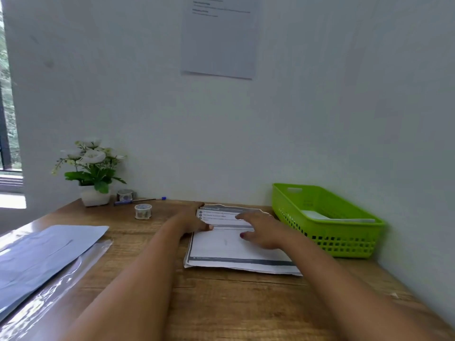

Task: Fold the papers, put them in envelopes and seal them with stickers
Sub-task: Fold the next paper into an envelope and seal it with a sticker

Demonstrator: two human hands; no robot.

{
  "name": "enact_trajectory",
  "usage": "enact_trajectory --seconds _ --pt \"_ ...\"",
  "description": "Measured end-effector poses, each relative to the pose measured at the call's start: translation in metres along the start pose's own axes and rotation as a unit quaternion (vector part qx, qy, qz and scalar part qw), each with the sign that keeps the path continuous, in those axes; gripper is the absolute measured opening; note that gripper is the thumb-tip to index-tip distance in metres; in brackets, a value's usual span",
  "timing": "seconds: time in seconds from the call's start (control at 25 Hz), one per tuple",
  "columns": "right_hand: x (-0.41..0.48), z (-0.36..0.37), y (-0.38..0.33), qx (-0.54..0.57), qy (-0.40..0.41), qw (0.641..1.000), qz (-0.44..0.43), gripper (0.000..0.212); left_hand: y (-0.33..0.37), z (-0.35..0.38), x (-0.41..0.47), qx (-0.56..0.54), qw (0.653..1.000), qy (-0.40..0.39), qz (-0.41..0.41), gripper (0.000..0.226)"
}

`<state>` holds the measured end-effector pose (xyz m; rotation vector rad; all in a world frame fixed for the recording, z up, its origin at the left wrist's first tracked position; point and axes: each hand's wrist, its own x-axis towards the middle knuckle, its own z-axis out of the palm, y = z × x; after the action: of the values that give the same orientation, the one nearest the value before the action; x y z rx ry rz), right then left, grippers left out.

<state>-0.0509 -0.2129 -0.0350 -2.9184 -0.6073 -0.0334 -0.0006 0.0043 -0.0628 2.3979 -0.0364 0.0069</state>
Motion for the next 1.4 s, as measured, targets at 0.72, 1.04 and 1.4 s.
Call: enact_trajectory --seconds 0.72,1.04,1.4 --pt "0.019 0.041 0.012 -0.005 0.032 0.997 0.071 0.058 -0.015 0.013 0.053 -0.281 0.939 0.189 -0.055 0.023" --pt "0.007 0.035 0.008 0.011 0.028 0.996 0.08 0.061 -0.017 0.019 0.046 -0.167 0.955 0.241 0.037 0.019" --pt "0.004 0.03 0.002 0.015 0.179 0.982 0.054 0.063 0.015 -0.009 -0.005 -0.416 0.877 0.231 0.07 0.023"
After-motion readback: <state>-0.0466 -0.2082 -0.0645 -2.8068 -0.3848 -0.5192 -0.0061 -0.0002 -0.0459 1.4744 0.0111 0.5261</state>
